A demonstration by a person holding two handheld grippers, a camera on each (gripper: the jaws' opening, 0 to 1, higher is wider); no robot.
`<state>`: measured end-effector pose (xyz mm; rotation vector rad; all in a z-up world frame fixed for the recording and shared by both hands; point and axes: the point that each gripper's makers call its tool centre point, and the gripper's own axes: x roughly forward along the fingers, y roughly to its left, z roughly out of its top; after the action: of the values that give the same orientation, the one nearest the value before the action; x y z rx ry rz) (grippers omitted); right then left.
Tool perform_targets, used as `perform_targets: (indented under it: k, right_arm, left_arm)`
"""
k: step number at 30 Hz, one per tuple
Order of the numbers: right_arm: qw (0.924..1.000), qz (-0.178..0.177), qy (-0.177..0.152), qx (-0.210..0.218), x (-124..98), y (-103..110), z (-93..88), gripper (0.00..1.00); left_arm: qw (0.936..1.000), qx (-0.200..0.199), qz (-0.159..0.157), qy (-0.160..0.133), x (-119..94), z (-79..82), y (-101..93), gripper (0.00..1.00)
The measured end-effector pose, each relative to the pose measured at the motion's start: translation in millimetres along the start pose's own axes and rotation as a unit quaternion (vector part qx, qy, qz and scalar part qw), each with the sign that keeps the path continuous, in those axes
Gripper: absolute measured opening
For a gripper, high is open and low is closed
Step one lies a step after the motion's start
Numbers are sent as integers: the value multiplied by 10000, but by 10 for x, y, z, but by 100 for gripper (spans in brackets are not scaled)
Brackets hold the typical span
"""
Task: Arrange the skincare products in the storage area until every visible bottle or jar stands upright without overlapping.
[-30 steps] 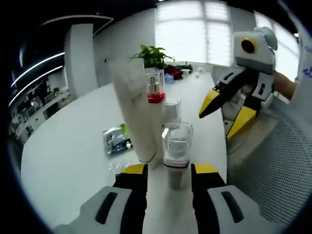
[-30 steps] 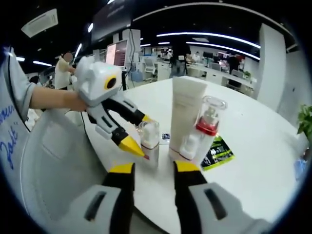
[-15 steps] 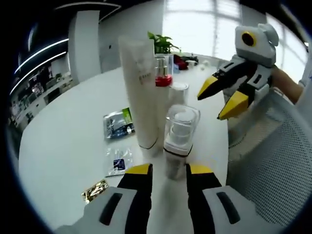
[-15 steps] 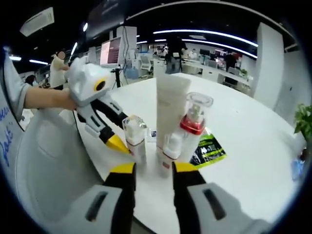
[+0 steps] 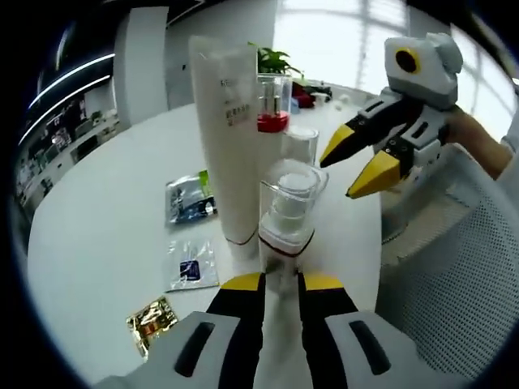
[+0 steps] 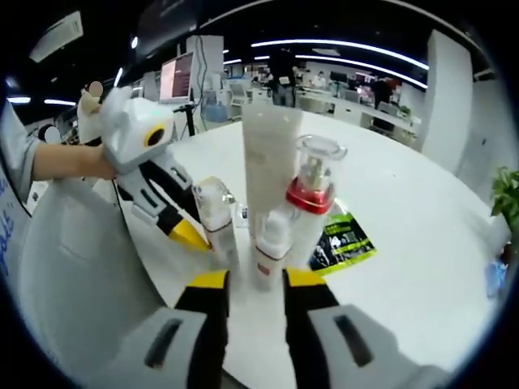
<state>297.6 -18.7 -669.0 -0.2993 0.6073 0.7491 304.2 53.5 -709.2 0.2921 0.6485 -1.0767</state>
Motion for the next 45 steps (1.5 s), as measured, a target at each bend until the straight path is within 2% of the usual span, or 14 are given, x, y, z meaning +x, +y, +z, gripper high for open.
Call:
perform_targets:
  k: [12,18,33,45]
  right_arm:
    - [9995,187,260,-79,117,13,-120,36]
    - [9992,241,319,-53,155,18,-143,36]
    - [9986,176,497,86,250,-44,-136,30]
    - [9986,90,479,225,272,-102,-152,20]
  left_arm:
    - [9998,-213,61,-28,116,96,-16,11]
    - [9995,-295,93,-37,151,121,-26,10]
    - [9976,-607,309,-107,207,170,4,11]
    - [9963,-713,451,-174,231,190,37,10]
